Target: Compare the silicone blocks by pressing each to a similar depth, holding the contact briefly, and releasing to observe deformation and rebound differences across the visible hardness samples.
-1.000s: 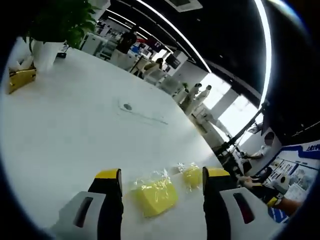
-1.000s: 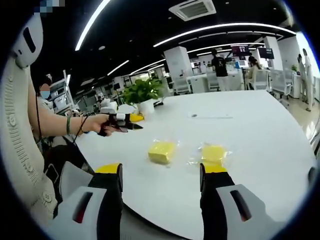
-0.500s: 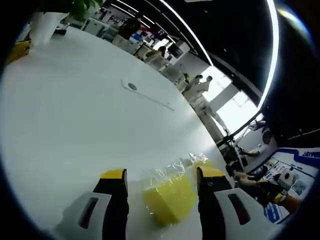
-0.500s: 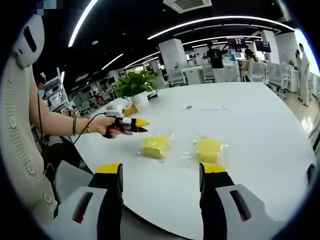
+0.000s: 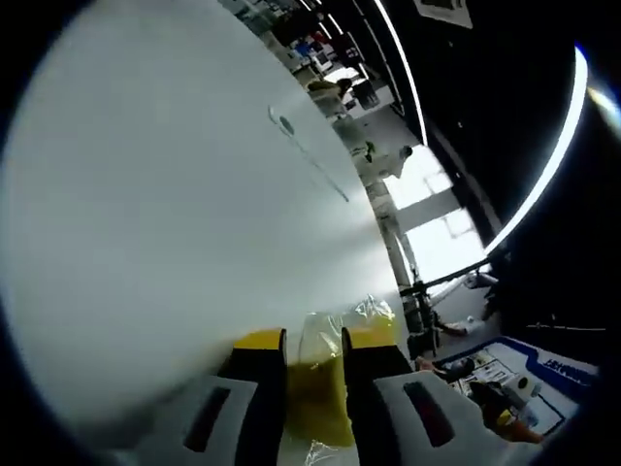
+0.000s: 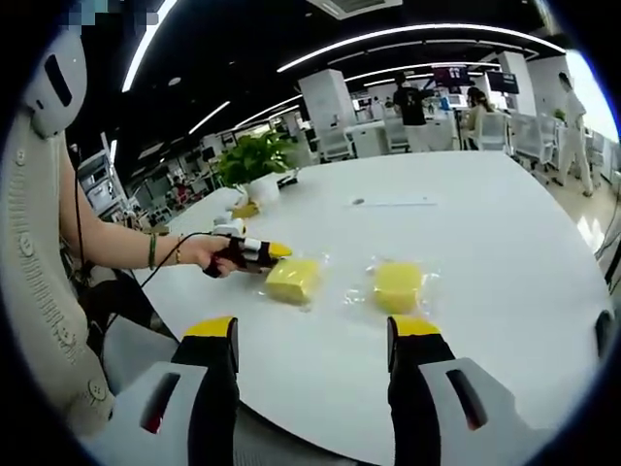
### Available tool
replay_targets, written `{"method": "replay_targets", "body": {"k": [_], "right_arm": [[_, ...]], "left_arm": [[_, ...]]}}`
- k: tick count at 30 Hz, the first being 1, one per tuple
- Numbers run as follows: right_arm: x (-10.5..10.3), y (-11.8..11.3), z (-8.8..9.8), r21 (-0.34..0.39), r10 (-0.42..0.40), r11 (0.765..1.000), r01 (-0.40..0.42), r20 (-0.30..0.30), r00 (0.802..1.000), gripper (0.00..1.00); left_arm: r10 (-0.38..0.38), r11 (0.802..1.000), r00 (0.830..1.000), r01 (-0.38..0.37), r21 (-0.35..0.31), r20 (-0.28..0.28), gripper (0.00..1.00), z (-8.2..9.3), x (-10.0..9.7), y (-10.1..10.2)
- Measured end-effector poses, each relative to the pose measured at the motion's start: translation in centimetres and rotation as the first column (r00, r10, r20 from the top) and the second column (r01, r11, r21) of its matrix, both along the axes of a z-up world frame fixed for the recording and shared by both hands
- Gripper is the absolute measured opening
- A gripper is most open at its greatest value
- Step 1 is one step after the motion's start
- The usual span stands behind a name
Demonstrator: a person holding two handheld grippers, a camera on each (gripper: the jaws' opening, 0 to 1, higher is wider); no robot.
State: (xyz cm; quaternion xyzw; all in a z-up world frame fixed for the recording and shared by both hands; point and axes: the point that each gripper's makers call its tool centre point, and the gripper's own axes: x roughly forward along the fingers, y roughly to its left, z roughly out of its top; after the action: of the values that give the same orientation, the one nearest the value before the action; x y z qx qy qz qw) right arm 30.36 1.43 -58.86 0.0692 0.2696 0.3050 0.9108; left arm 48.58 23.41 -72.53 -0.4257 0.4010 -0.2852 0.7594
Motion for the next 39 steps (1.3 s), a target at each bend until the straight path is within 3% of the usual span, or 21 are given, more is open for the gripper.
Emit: {"method": "replay_targets", "body": {"k": [1,6,10,12,14,19,21,22,25,26,28,30,31,34,35,37,39], "right_arm": [[0.0,0.0,-0.1,-0.004,0.000,1.000,0.000,-0.001,1.000,0.57],[0.0,-0.1,-0.7,-0.013,0.002,1.000,-0.002,-0.023,1.000,0.56],[0.1,-0.1,-0.7,-0.016,0.004,1.000,-0.004,-0.023,1.000,0.56],[0.2,-0.4,-0.7,-0.019,-0.003,1.000,0.002,-0.024,1.000,0.56],[0.2,-0.5,-0.7,-0.023,-0.005,1.000,0.004,-0.024,1.000,0.56],[0.3,-0.7,-0.7,-0.024,-0.006,1.000,0.006,-0.022,1.000,0.55],[0.3,-0.5,-0.8,-0.022,-0.003,1.000,0.002,-0.026,1.000,0.55],[0.2,-0.4,-0.8,-0.021,0.001,1.000,-0.001,-0.029,1.000,0.54],[0.2,-0.3,-0.9,-0.021,0.006,1.000,-0.007,-0.029,1.000,0.54],[0.2,-0.2,-0.8,-0.019,0.009,1.000,-0.010,-0.024,1.000,0.54],[0.3,-0.2,-0.6,-0.017,0.011,1.000,-0.011,-0.016,1.000,0.54],[0.3,-0.2,-0.5,-0.014,0.011,1.000,-0.011,-0.012,1.000,0.54],[0.4,-0.2,-0.5,-0.015,0.012,1.000,-0.012,-0.009,1.000,0.54],[0.4,-0.1,-0.3,-0.008,0.018,1.000,-0.018,-0.007,1.000,0.54],[0.3,-0.1,-0.2,-0.007,0.020,1.000,-0.020,-0.003,1.000,0.53],[0.3,0.0,-0.2,-0.009,0.022,1.000,-0.022,0.002,1.000,0.54],[0.3,0.2,0.0,0.003,0.026,1.000,-0.026,0.007,1.000,0.53]], "left_arm": [[0.024,0.999,0.999,-0.025,-0.047,-0.021,0.18,0.2,0.1,-0.1],[0.065,0.994,0.997,-0.068,-0.087,-0.038,0.12,-0.6,0.7,0.6],[0.051,0.993,0.999,-0.052,-0.110,-0.019,0.09,-0.6,1.0,0.6],[0.045,0.991,0.999,-0.046,-0.128,-0.010,0.00,-0.2,0.9,0.3],[0.020,0.994,1.000,-0.022,-0.103,-0.016,0.00,-0.7,0.5,0.2],[-0.005,0.991,1.000,0.009,-0.136,0.030,0.00,0.2,0.4,-0.2],[-0.006,0.994,0.999,0.010,-0.108,0.042,0.00,0.3,0.4,0.0],[-0.019,0.996,0.996,0.026,-0.080,0.086,0.00,0.5,0.4,0.0],[-0.036,0.998,0.995,0.040,-0.038,0.098,0.00,0.7,0.1,-0.1],[-0.040,0.999,0.989,0.041,-0.004,0.143,0.00,1.0,0.3,0.1],[-0.063,0.997,0.987,0.056,0.047,0.149,0.00,1.2,0.1,0.2],[-0.066,0.995,0.976,0.050,0.081,0.207,0.00,2.0,0.4,0.4],[-0.062,0.996,0.977,0.047,0.077,0.203,0.00,2.4,0.3,0.3],[-0.078,0.992,0.961,0.048,0.118,0.266,0.00,3.6,0.5,0.3],[-0.096,0.986,0.957,0.053,0.159,0.275,0.00,4.0,0.3,0.2],[-0.126,0.980,0.938,0.067,0.188,0.323,0.00,5.1,0.1,-0.3],[-0.149,0.971,0.928,0.073,0.226,0.341,0.00,6.0,0.0,-0.5]]}}
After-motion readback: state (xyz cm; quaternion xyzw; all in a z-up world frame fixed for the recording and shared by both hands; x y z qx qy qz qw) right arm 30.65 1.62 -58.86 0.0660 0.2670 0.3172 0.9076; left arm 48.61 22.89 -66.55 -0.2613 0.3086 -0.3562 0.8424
